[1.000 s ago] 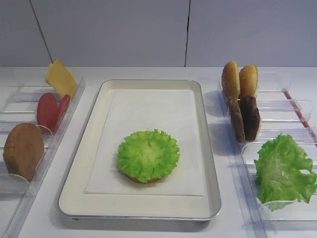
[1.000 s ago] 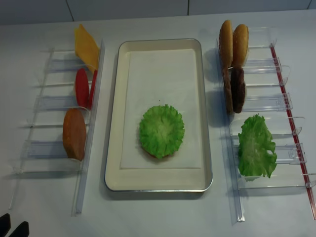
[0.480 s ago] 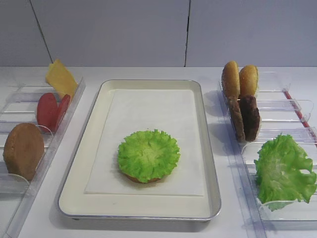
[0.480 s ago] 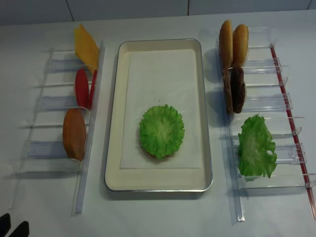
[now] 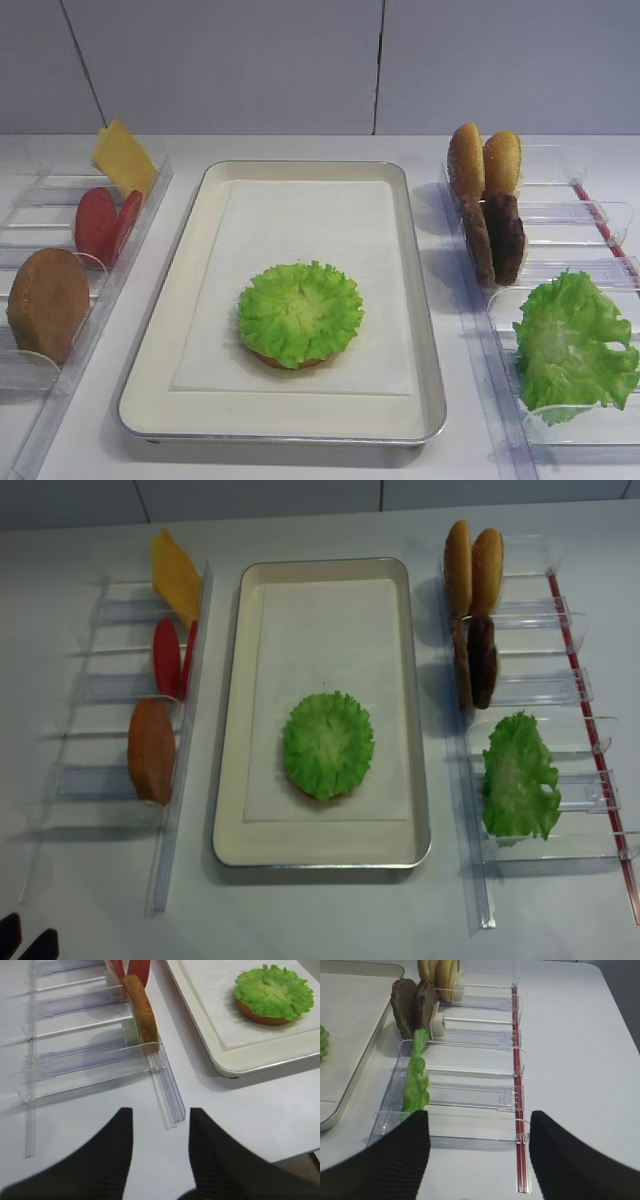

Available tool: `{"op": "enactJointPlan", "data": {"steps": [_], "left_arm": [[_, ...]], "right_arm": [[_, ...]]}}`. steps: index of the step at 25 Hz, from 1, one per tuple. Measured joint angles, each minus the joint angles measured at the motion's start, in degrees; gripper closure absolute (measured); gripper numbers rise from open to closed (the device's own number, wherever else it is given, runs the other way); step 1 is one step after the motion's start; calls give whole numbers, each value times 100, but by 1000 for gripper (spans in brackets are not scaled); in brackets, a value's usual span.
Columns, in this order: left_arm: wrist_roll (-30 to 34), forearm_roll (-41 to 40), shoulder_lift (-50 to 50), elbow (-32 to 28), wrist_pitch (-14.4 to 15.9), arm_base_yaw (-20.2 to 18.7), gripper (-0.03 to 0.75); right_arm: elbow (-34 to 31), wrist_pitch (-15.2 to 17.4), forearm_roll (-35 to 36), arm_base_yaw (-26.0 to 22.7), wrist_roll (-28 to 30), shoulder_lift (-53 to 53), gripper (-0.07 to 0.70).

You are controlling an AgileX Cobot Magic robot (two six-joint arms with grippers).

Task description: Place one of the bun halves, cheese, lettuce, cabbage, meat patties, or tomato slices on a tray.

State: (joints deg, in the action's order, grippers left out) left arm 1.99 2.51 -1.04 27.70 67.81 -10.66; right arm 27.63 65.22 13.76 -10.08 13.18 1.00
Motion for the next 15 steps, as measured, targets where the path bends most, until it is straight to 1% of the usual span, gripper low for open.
{"op": "enactJointPlan", "data": {"steps": [15], "left_arm": [[0, 0, 0, 0, 0, 0, 464]], "right_arm": [[-9, 8, 9, -12, 3, 0, 194]]}}
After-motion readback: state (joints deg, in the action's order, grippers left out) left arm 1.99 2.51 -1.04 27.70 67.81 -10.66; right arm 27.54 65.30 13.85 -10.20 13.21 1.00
